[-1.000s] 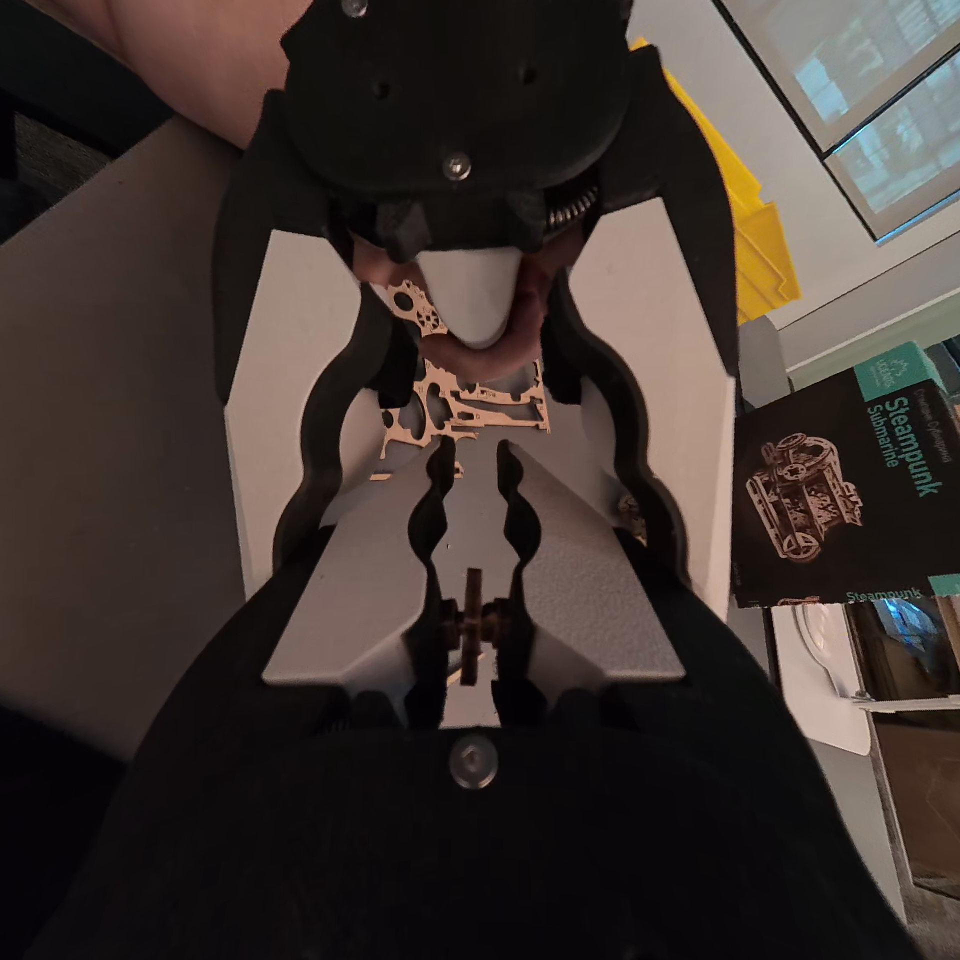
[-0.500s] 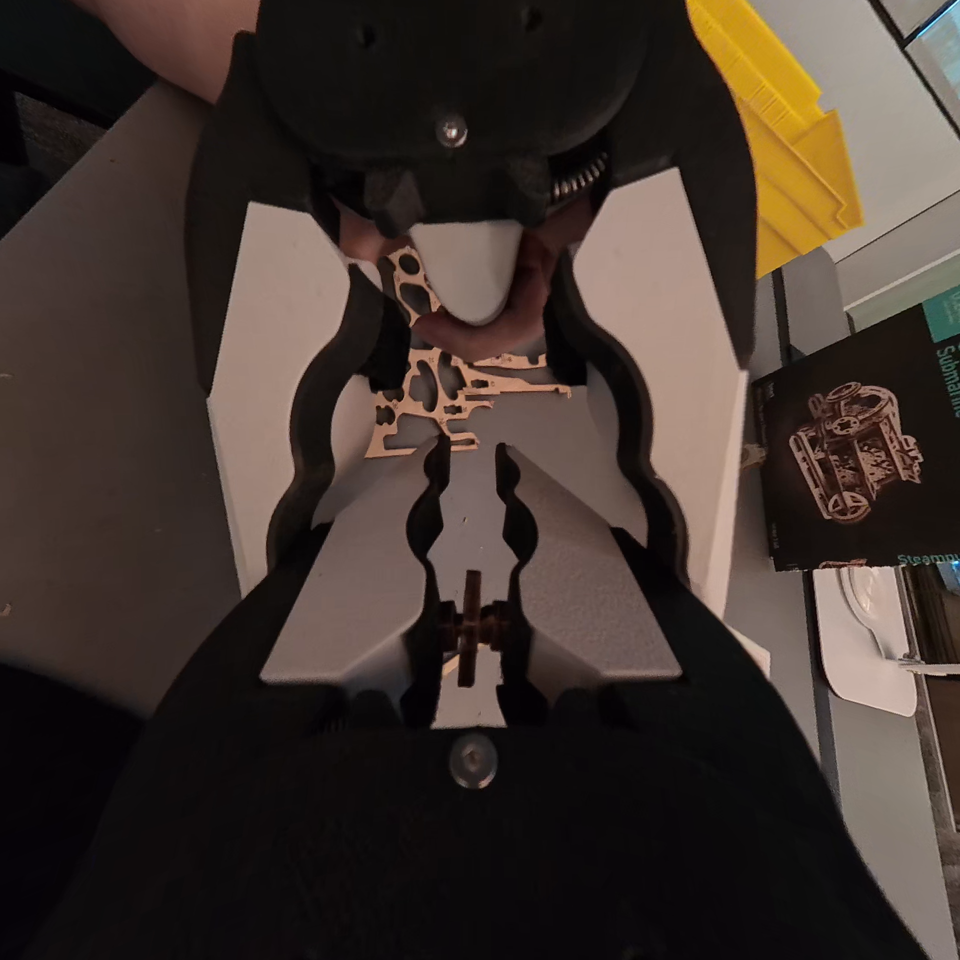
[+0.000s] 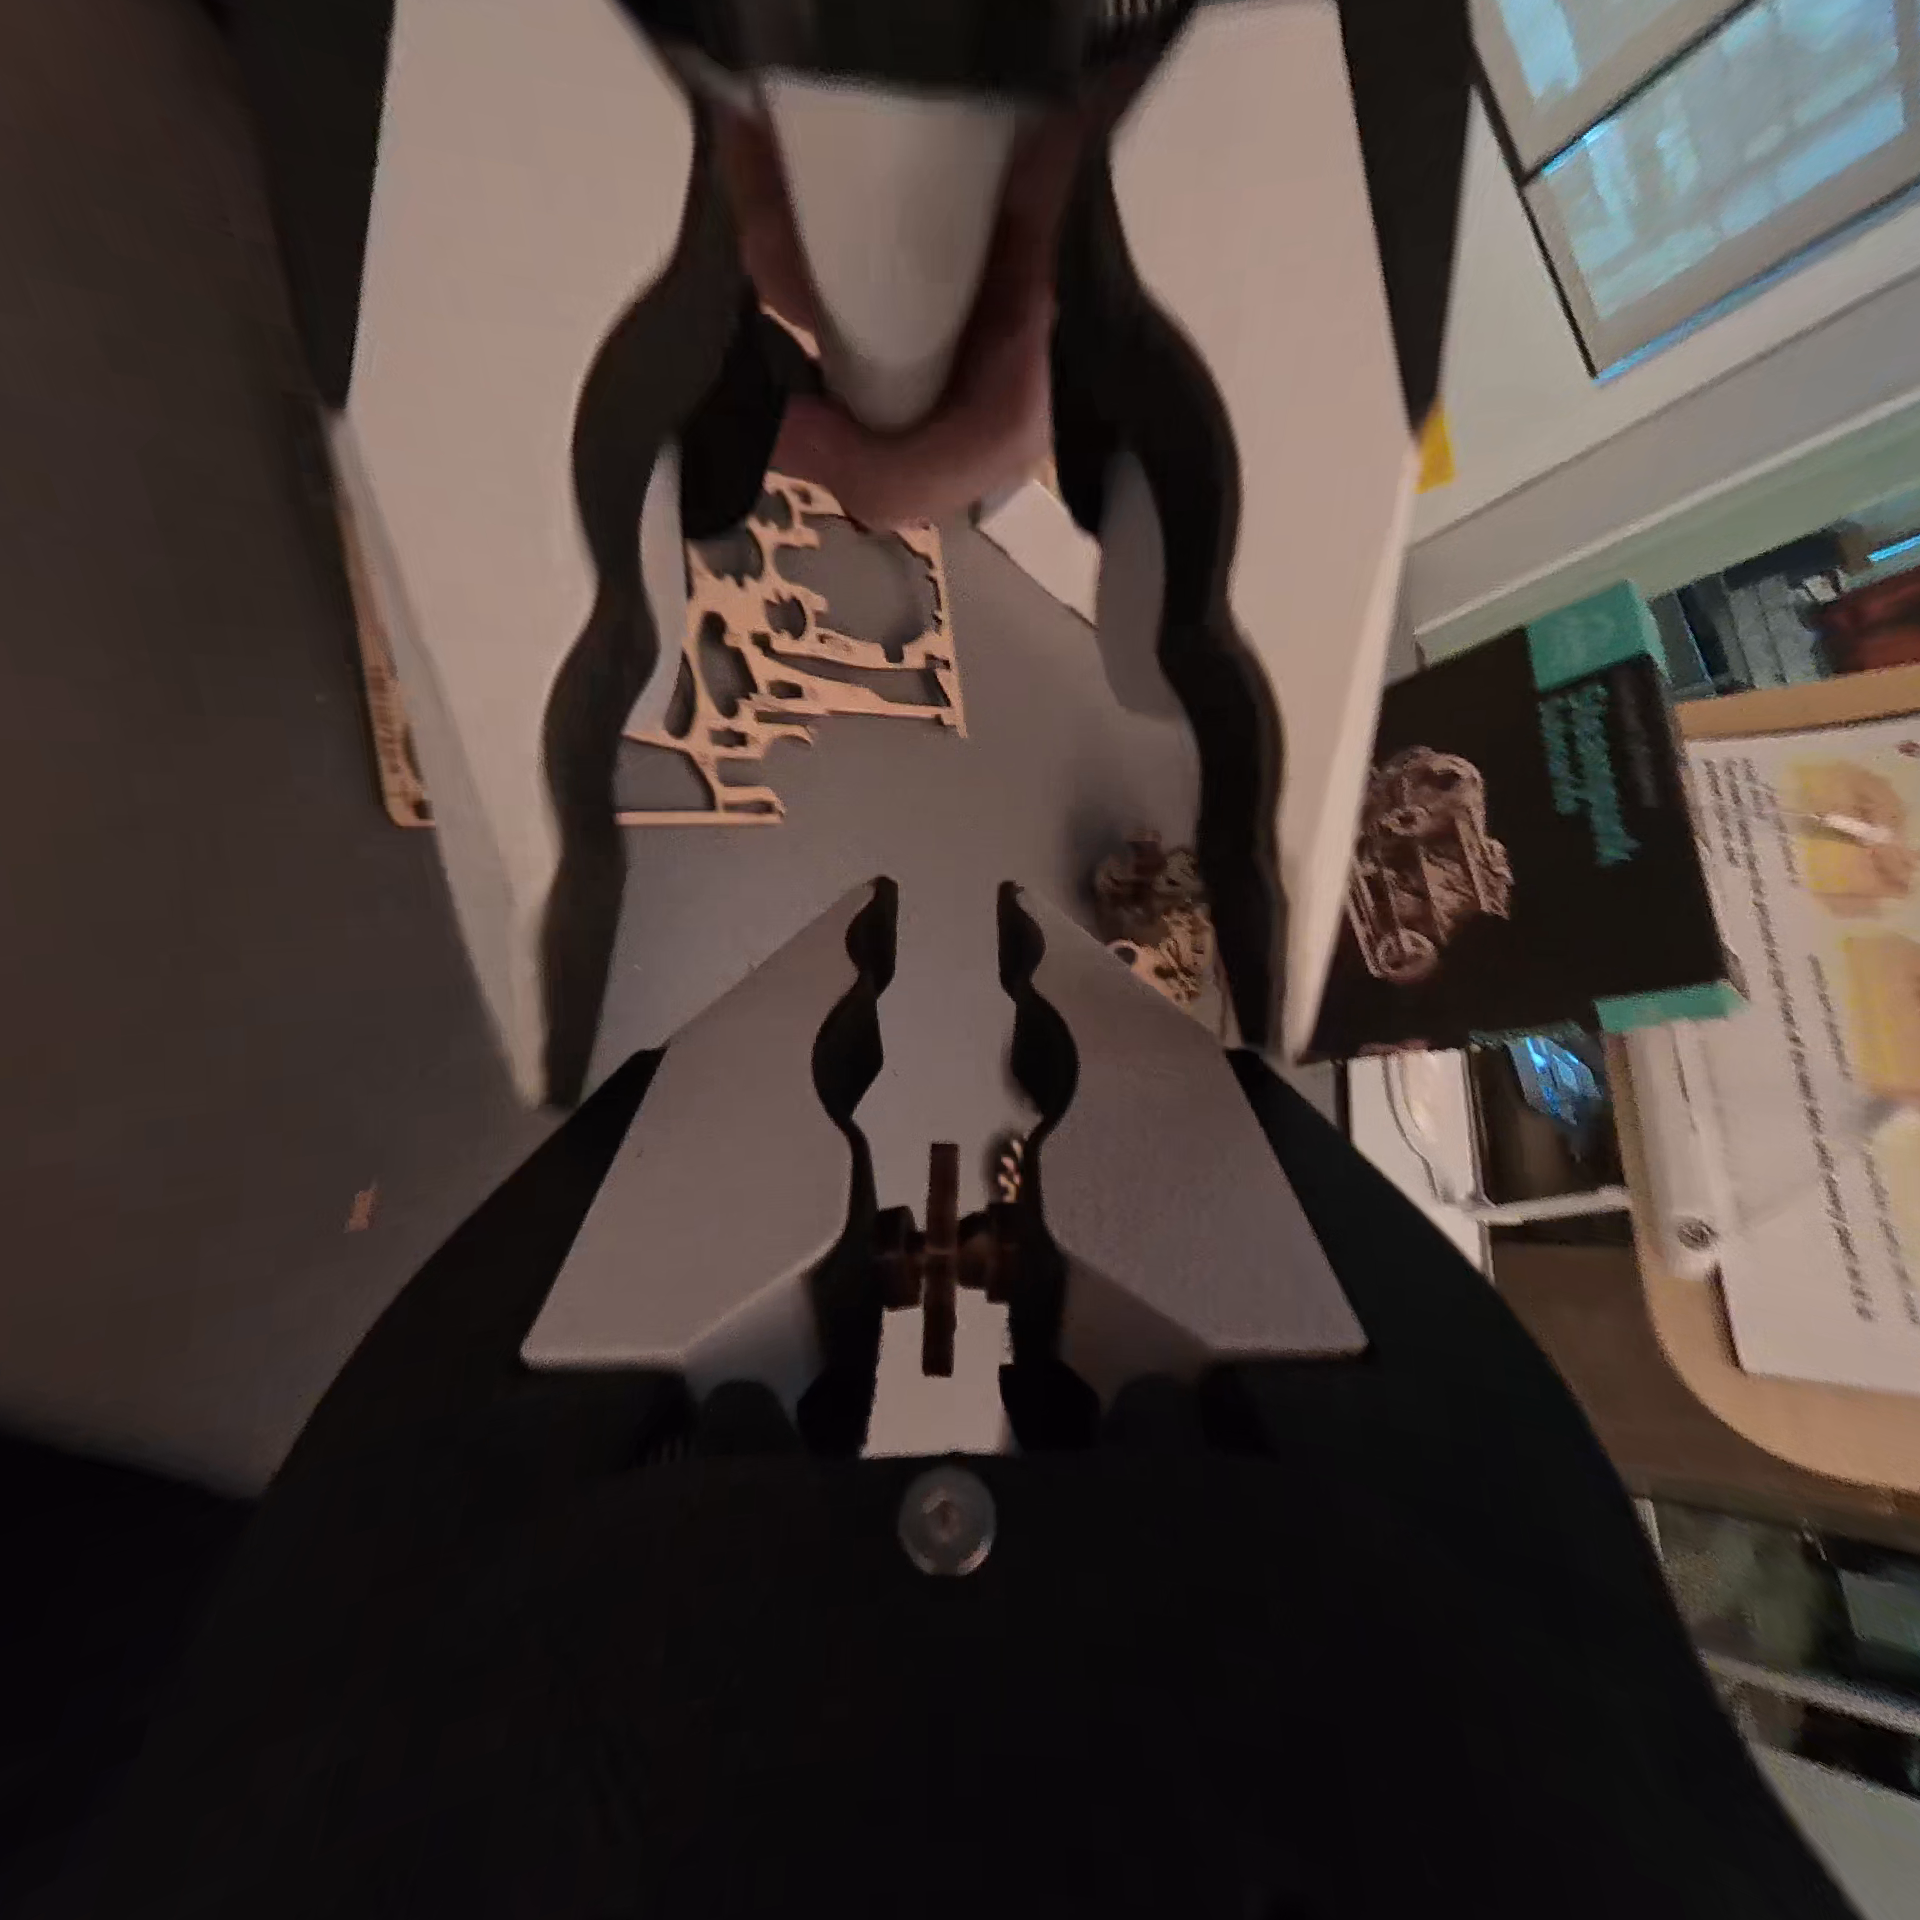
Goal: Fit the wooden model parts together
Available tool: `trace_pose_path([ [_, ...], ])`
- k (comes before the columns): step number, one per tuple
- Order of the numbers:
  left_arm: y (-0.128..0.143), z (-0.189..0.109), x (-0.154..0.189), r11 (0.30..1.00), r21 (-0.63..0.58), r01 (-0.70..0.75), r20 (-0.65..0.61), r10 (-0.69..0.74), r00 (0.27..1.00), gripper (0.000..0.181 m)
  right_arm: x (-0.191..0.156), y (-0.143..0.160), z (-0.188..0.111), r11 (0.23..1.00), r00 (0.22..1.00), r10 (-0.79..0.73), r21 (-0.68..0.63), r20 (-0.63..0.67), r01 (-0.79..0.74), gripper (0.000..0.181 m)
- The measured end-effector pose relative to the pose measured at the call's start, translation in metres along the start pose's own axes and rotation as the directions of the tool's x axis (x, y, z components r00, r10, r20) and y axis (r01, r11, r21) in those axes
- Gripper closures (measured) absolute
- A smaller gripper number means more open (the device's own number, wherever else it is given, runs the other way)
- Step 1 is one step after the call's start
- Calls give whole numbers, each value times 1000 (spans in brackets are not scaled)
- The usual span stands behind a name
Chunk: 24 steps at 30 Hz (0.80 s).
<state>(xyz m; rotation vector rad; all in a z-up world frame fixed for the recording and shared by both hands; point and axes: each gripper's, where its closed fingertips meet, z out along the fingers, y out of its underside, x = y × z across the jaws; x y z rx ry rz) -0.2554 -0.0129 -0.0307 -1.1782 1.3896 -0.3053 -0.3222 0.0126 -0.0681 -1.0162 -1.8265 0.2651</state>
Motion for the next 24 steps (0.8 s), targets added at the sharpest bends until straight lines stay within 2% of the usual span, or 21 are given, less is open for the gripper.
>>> trace_pose_path([
  [2,-15,-10,-13,995,87,51,34,-54,998,122,10,0,-9,1000,999,13,17,-30,-13,163],
  [5,-24,-21,-21,992,128,-3,89,-9,996,153,16,-3,-14,1000,999,22,18,-49,-21,162],
  [9,-23,-16,-15,993,89,-76,123,65,990,168,5,-5,-5,1000,1000,-12,-17,-20,11,162],
  [11,-18,-11,-6,992,62,-112,90,106,990,175,0,-7,-1,1000,1000,-13,-26,-5,13,163],
  [13,-17,-9,2,992,69,-104,49,101,994,175,-4,-8,2,999,1000,-10,-30,11,10,159],
  [14,-16,-8,3,994,64,-91,37,89,995,176,-5,-9,2,1000,1000,-8,-28,19,8,165],
  [24,-6,-6,8,990,25,-137,1,137,991,181,-15,-7,6,999,996,31,-41,88,-27,162],
])
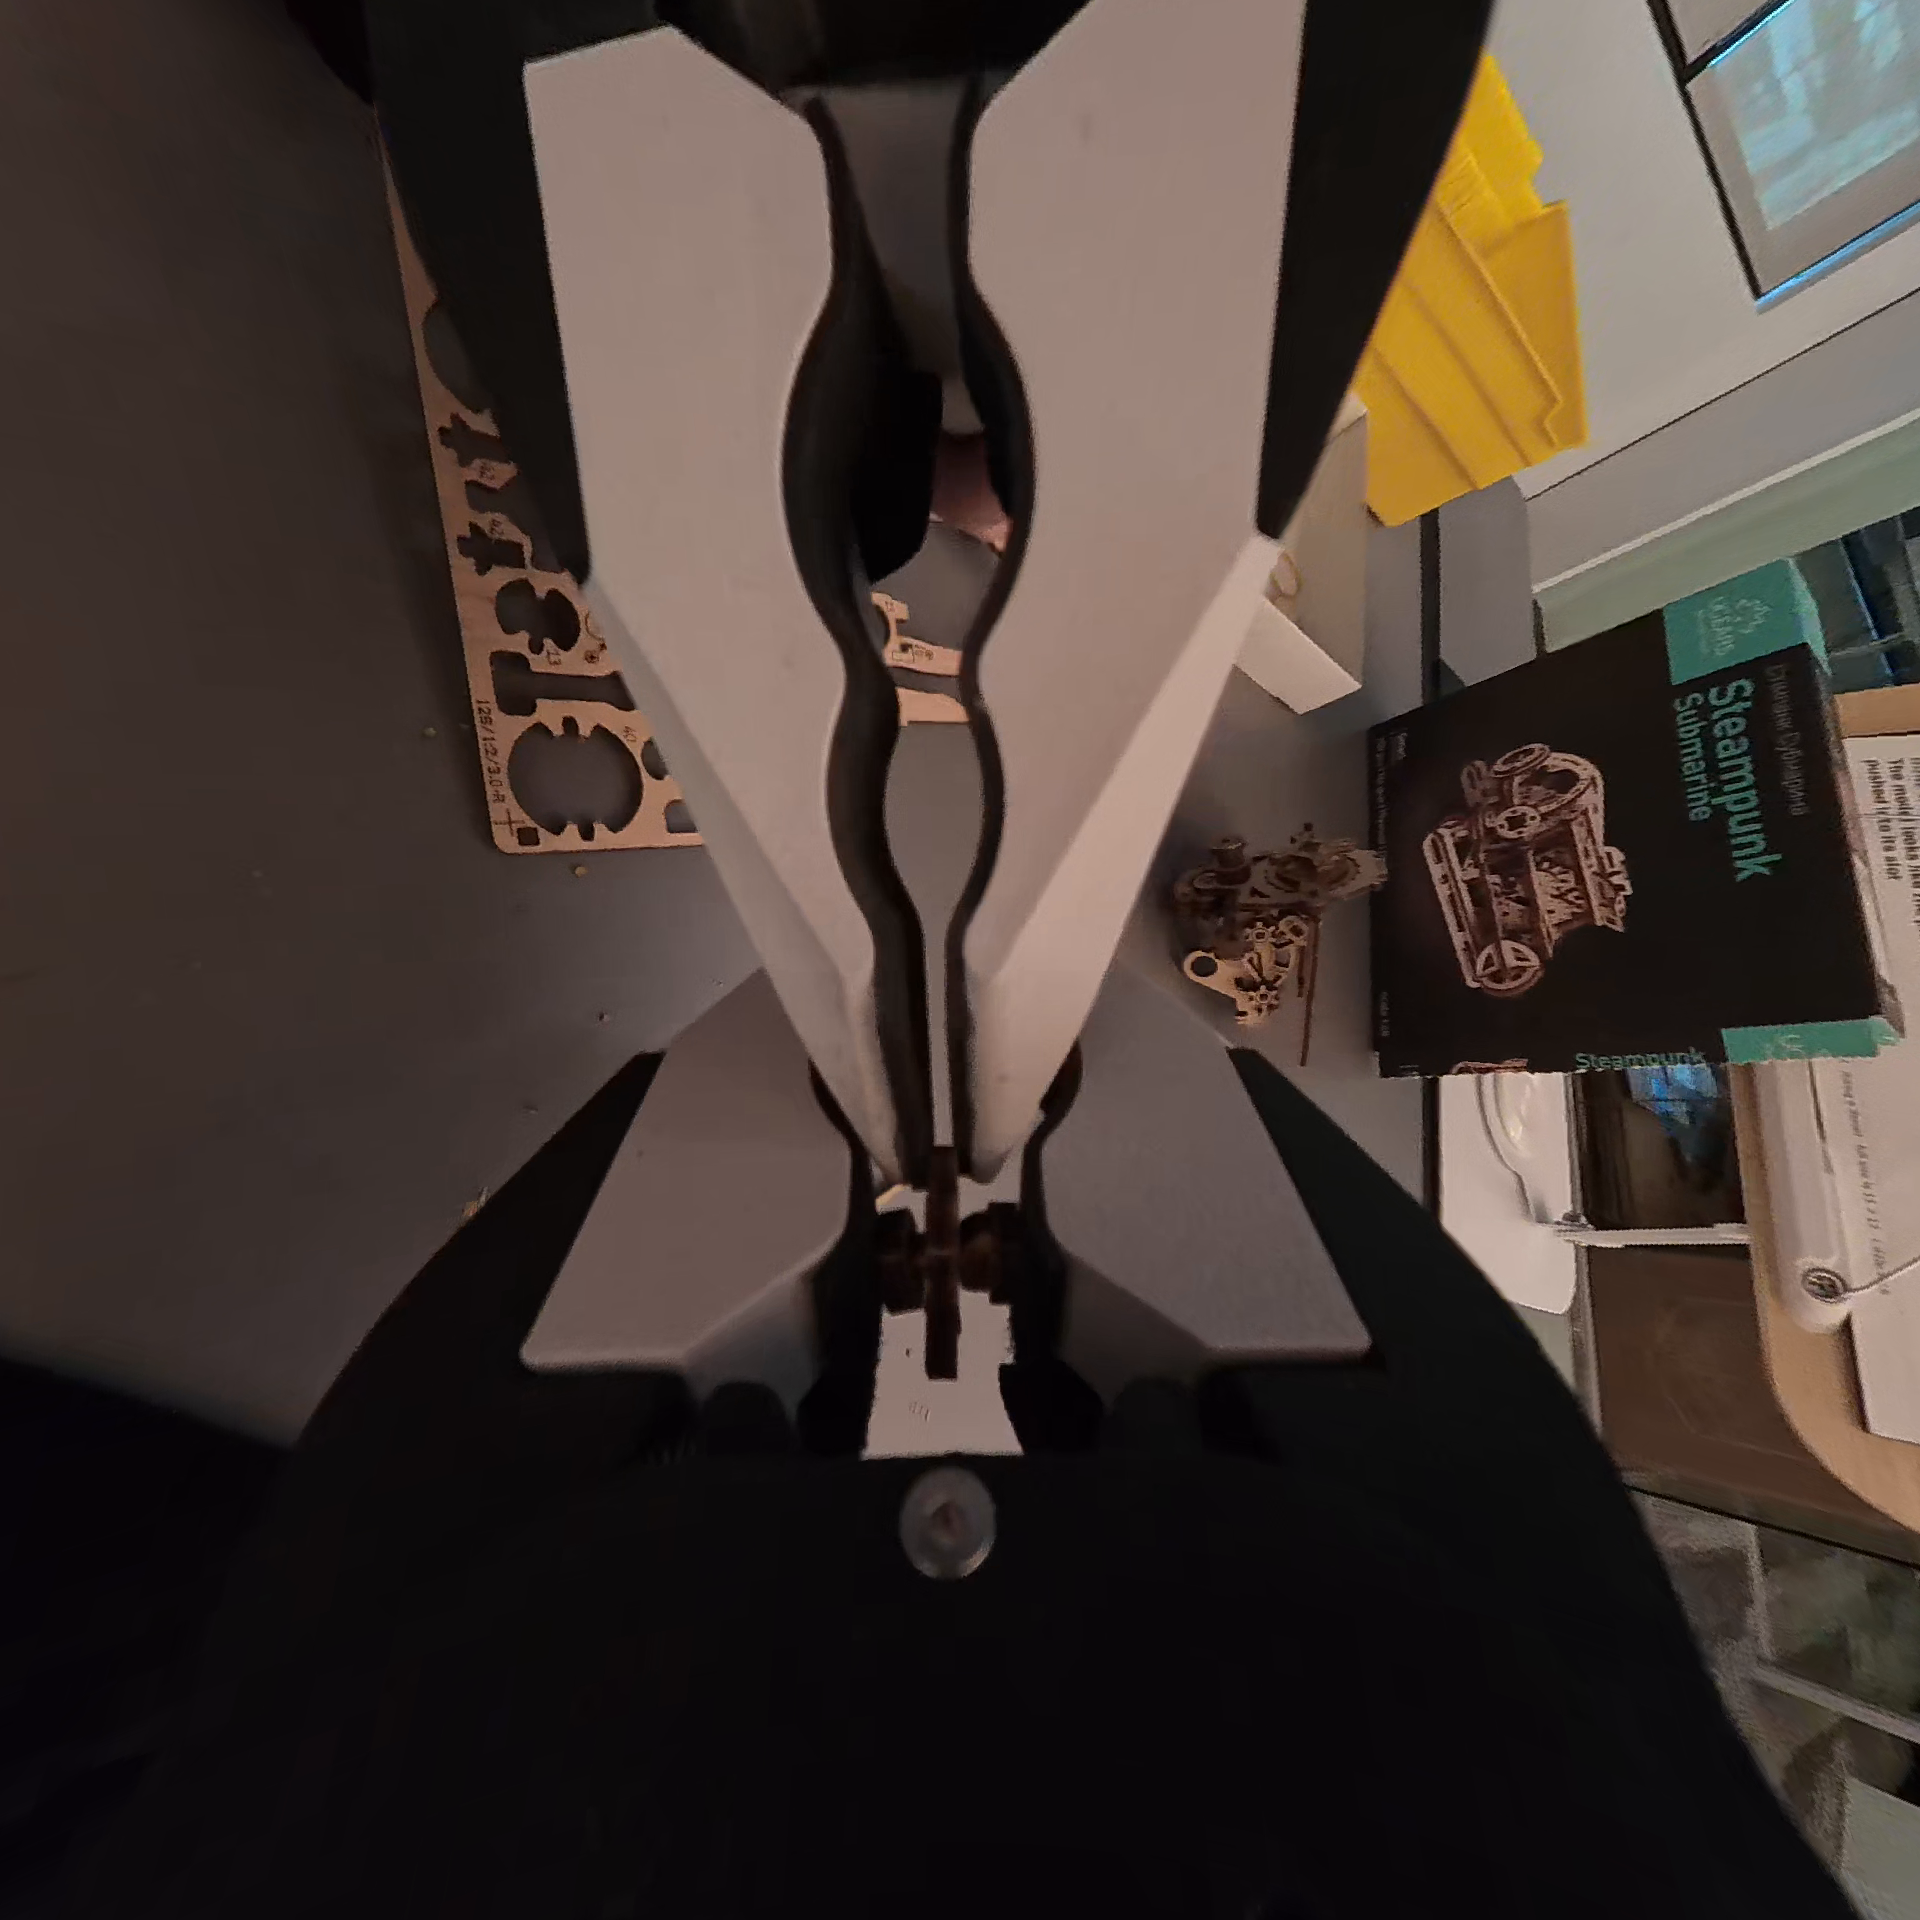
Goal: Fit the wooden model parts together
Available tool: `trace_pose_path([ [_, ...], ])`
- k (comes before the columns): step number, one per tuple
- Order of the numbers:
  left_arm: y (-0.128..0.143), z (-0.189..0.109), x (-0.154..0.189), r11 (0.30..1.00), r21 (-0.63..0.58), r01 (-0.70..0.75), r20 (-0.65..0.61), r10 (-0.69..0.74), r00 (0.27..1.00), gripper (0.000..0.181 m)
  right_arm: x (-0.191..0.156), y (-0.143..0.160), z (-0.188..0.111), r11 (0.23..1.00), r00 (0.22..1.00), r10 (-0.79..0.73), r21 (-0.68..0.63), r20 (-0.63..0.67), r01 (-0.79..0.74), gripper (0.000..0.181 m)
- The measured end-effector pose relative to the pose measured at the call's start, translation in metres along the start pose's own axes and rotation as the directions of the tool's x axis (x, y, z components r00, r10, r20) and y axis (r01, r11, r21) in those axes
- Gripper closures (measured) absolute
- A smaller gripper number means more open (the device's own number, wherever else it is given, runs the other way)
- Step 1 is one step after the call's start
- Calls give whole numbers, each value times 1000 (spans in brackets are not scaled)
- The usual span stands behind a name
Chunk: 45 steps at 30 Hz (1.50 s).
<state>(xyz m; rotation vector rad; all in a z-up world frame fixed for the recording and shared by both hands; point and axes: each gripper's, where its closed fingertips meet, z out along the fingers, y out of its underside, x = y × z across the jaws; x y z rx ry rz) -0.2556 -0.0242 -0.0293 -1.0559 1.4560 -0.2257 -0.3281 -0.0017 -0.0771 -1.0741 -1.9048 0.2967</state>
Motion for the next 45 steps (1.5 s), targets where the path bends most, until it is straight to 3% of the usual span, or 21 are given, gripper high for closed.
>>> trace_pose_path([
  [5,-10,-7,-11,988,111,104,1,-105,995,181,7,-10,-10,993,995,94,72,22,-95,151],
  [10,-18,-20,-28,949,243,199,2,-206,979,181,15,-16,-34,970,976,199,128,86,-209,154],
  [14,-28,-34,-32,929,351,120,19,-135,991,181,11,-16,-49,957,954,256,100,159,-273,154],
  [19,-34,-44,-32,908,419,-7,58,-19,998,181,19,-36,-71,956,973,199,198,115,-219,148],
  [25,-34,-44,-26,910,408,-75,62,55,997,181,23,-62,-89,945,998,66,322,4,-64,156],
  [29,-33,-42,-21,917,385,-100,52,87,995,181,18,-58,-86,963,1000,-1,271,-14,5,167],
  [41,-15,-30,-15,958,255,-130,19,129,991,181,15,-38,-72,994,996,-73,82,-45,77,168],
  [45,-12,-30,-21,966,233,-109,39,102,994,181,21,-38,-70,993,997,-42,104,-67,49,167],
])
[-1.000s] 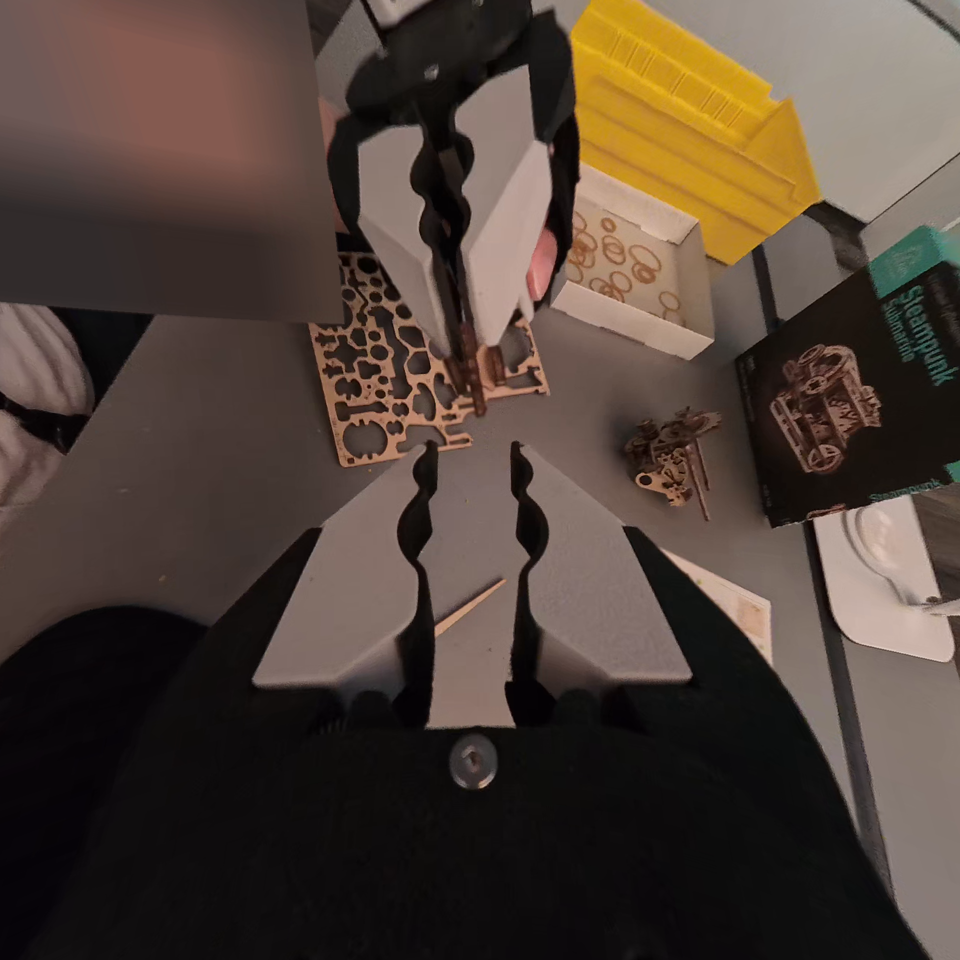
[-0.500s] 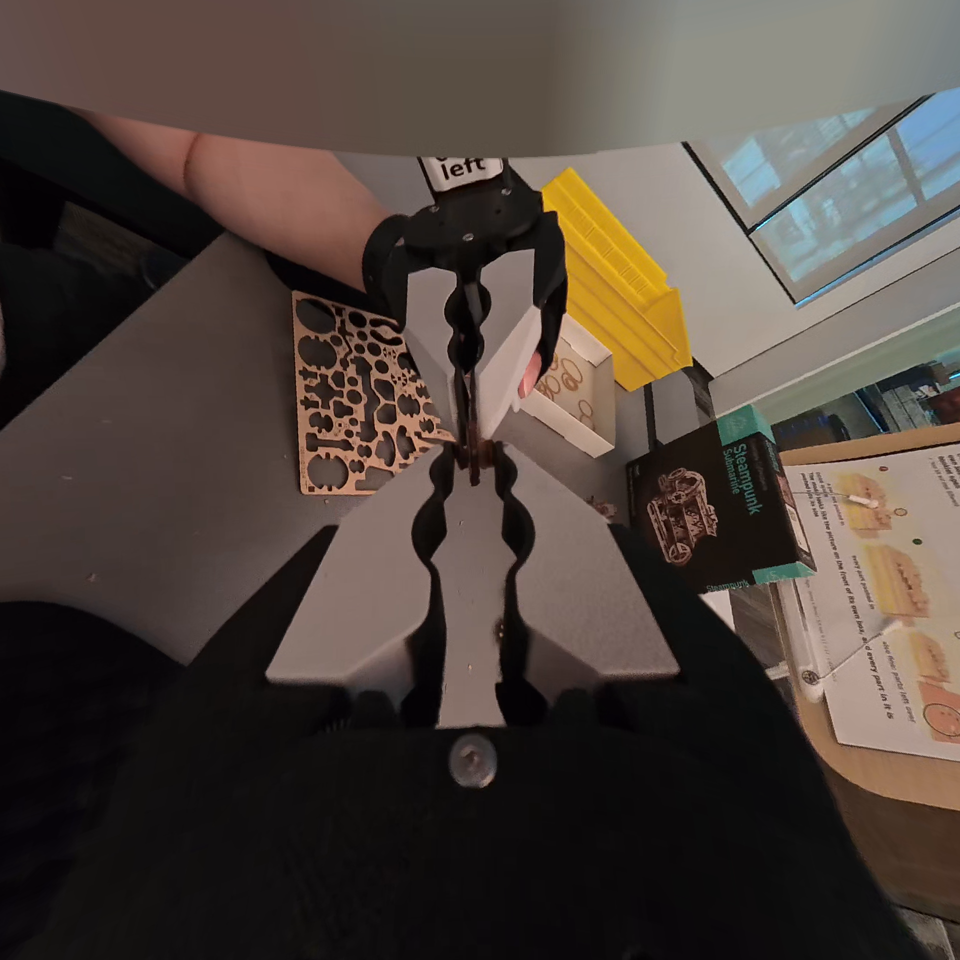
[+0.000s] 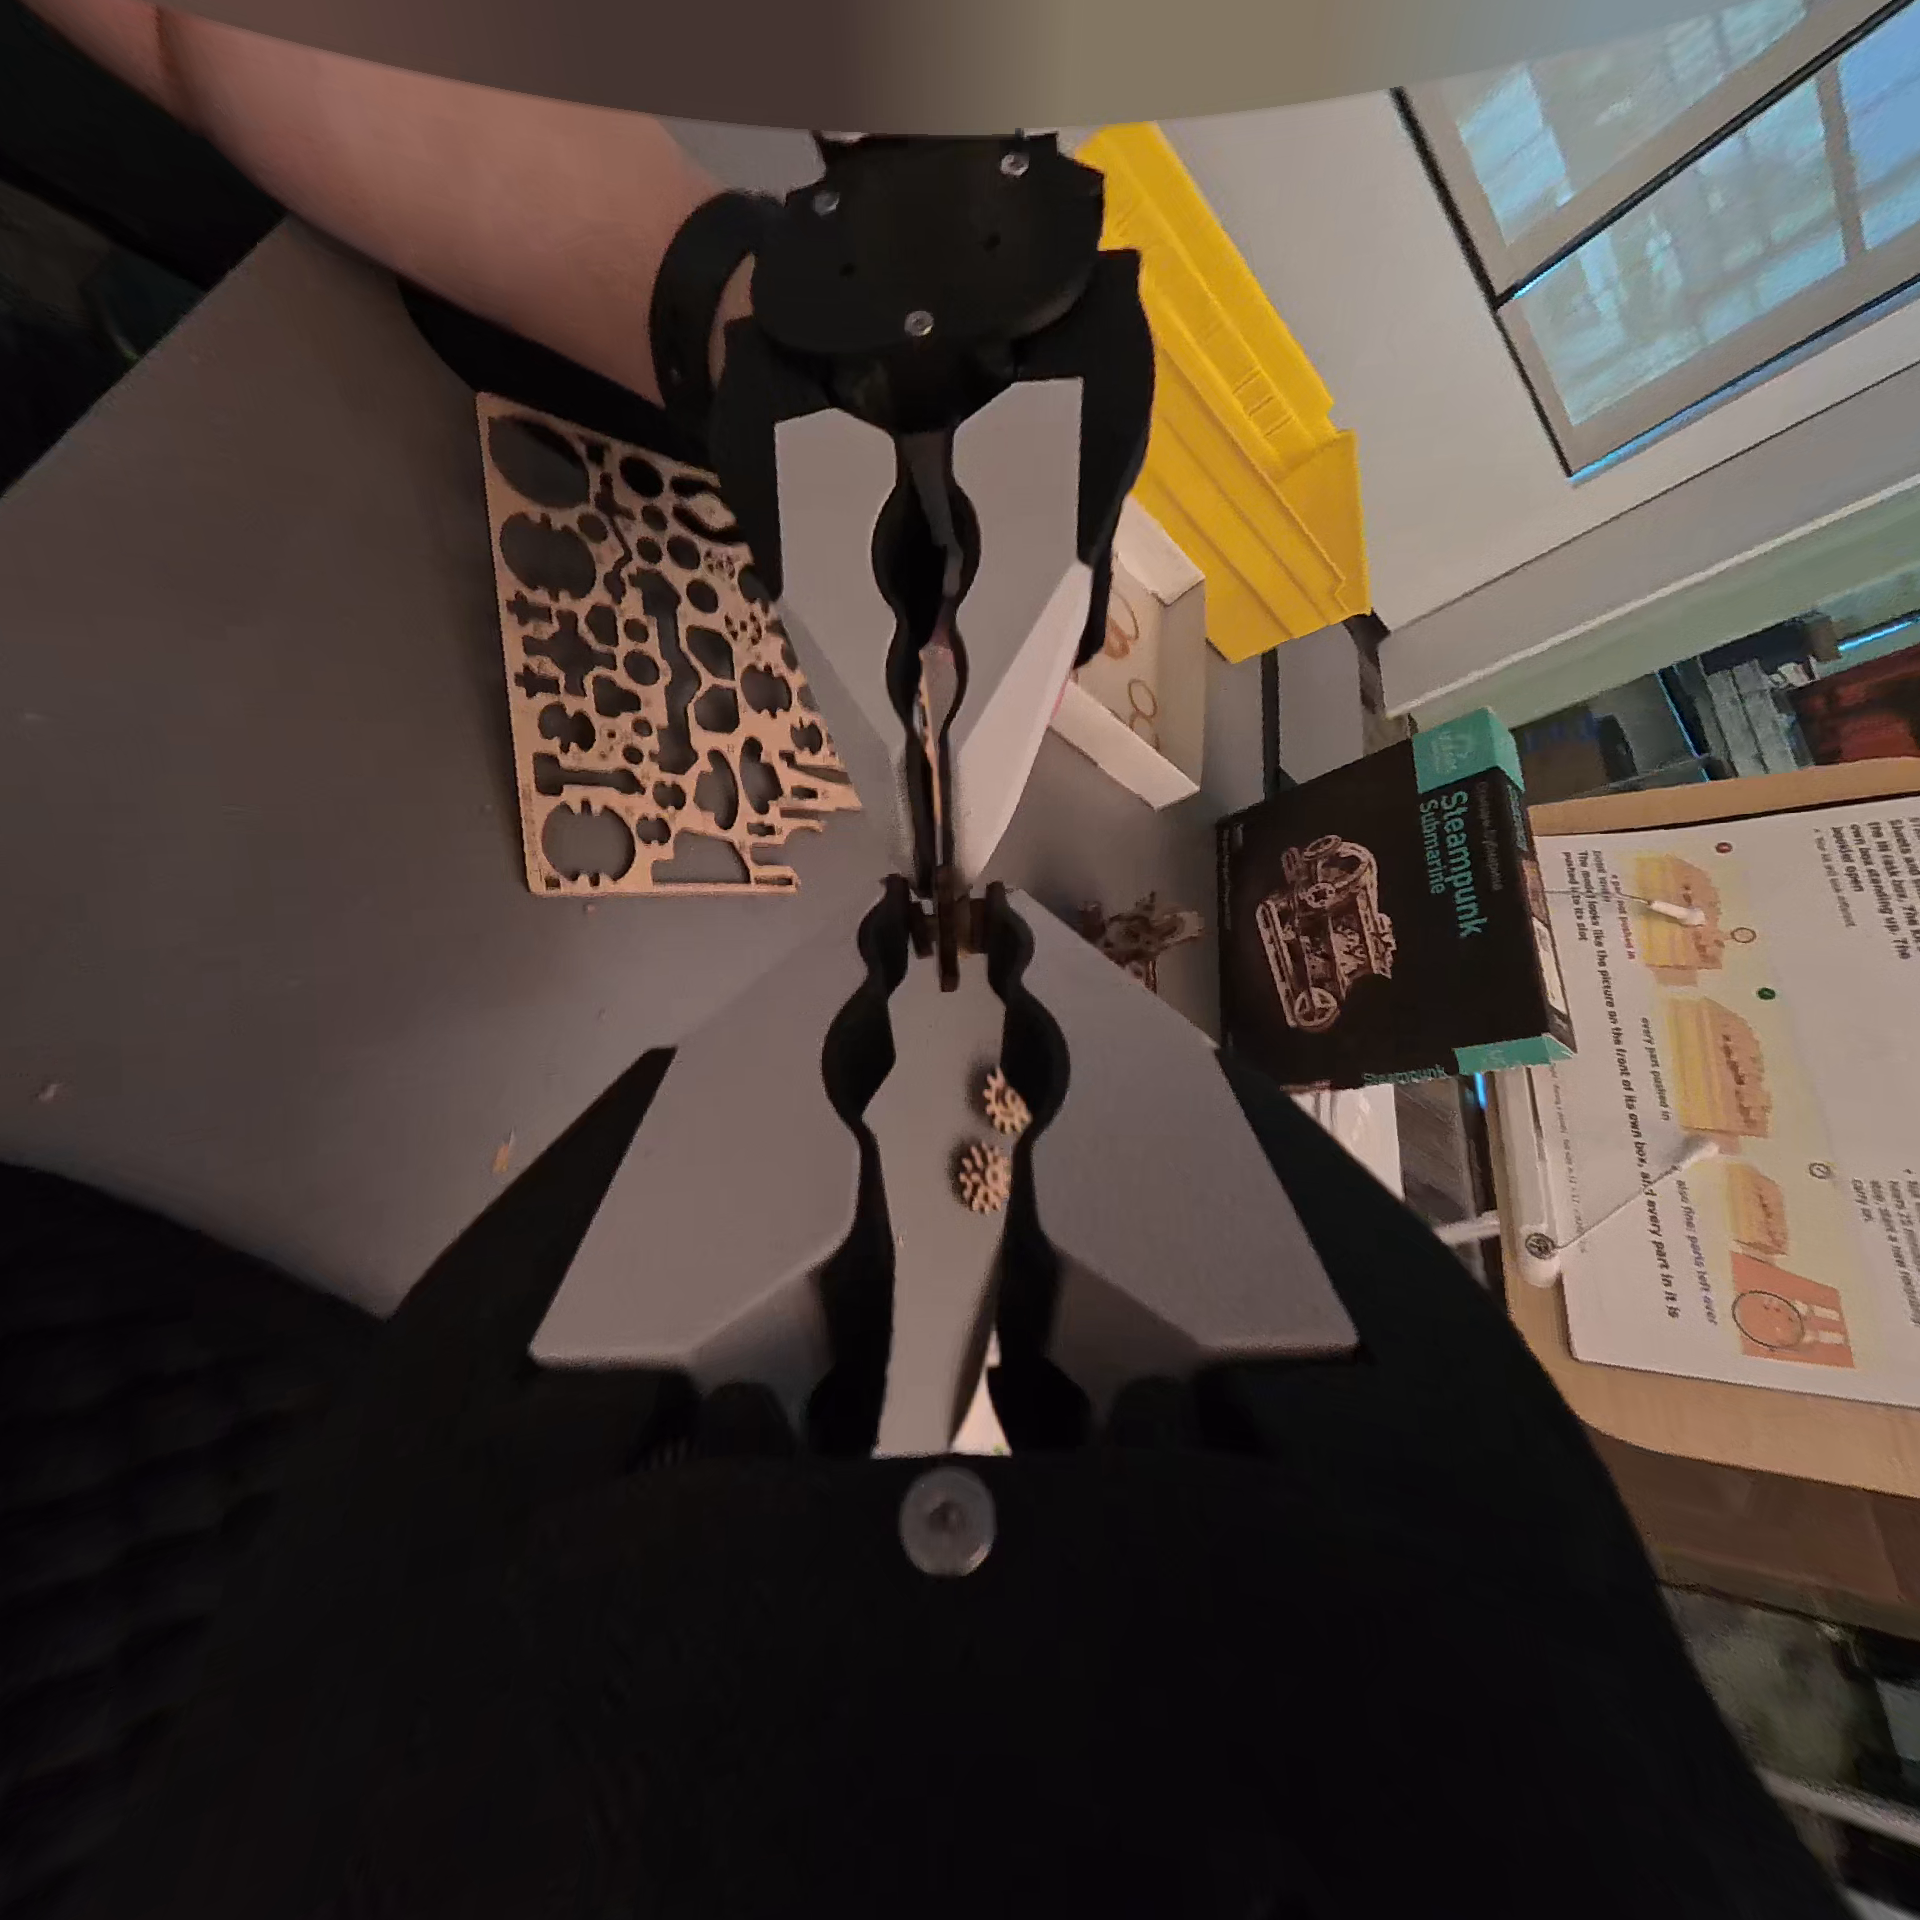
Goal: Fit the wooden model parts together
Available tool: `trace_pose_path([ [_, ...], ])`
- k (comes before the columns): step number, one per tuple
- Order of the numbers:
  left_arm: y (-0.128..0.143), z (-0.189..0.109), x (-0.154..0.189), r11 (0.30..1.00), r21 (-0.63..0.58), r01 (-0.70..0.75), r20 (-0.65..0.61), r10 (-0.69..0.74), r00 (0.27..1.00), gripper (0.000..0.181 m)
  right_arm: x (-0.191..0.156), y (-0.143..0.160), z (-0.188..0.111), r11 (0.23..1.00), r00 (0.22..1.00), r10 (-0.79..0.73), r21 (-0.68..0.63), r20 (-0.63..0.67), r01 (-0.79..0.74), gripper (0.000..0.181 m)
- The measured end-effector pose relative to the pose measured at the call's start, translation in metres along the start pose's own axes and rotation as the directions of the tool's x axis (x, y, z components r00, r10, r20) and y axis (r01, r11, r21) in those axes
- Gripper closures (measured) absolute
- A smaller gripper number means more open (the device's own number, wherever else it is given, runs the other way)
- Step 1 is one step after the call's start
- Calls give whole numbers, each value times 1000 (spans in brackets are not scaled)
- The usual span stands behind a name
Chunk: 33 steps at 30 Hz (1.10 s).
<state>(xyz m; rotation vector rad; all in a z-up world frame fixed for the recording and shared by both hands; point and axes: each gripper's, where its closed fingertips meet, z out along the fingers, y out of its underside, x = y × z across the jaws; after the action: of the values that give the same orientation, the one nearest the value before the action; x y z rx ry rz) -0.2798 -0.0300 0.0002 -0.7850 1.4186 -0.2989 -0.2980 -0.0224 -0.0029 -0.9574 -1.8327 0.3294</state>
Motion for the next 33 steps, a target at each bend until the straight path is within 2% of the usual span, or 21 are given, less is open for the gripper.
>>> trace_pose_path([
  [2,-1,-1,0,1000,8,27,-19,-27,999,181,-2,0,0,999,999,32,33,29,-33,167],
  [4,-3,-1,-2,999,26,43,-3,-43,999,181,-1,6,-2,999,999,21,35,29,-22,151],
  [5,-4,-1,-2,999,31,36,1,-36,999,181,-2,10,-4,999,999,25,32,40,-26,151],
  [8,1,0,-1,997,21,73,-20,-73,997,181,-2,7,-11,991,994,71,105,77,-79,160],
  [16,-5,-4,-9,964,100,248,-40,-245,969,181,2,-2,-12,962,979,159,205,124,-182,159],
  [21,-11,-7,-11,915,150,374,-99,-362,927,181,2,-5,-17,912,935,270,250,228,-324,156],
  [23,-11,-6,-7,905,138,401,-133,-384,913,181,3,-6,-21,861,886,350,269,305,-432,156],
  [24,-12,-5,-6,894,140,426,-154,-406,901,181,5,-9,-23,811,845,393,296,363,-504,157],
  [27,-18,-6,4,859,154,489,-254,-443,859,181,3,-16,-32,632,646,470,281,602,-722,163],
  [29,-27,-9,16,877,194,441,-318,-369,873,181,2,-19,-39,535,520,460,243,720,-809,166],
  [31,-36,-13,26,891,233,391,-350,-298,888,181,-8,-20,-39,494,404,444,158,799,-855,169],
  [33,-42,-15,32,896,253,365,-380,-255,889,181,-25,-19,-32,518,335,446,66,830,-853,165],
])
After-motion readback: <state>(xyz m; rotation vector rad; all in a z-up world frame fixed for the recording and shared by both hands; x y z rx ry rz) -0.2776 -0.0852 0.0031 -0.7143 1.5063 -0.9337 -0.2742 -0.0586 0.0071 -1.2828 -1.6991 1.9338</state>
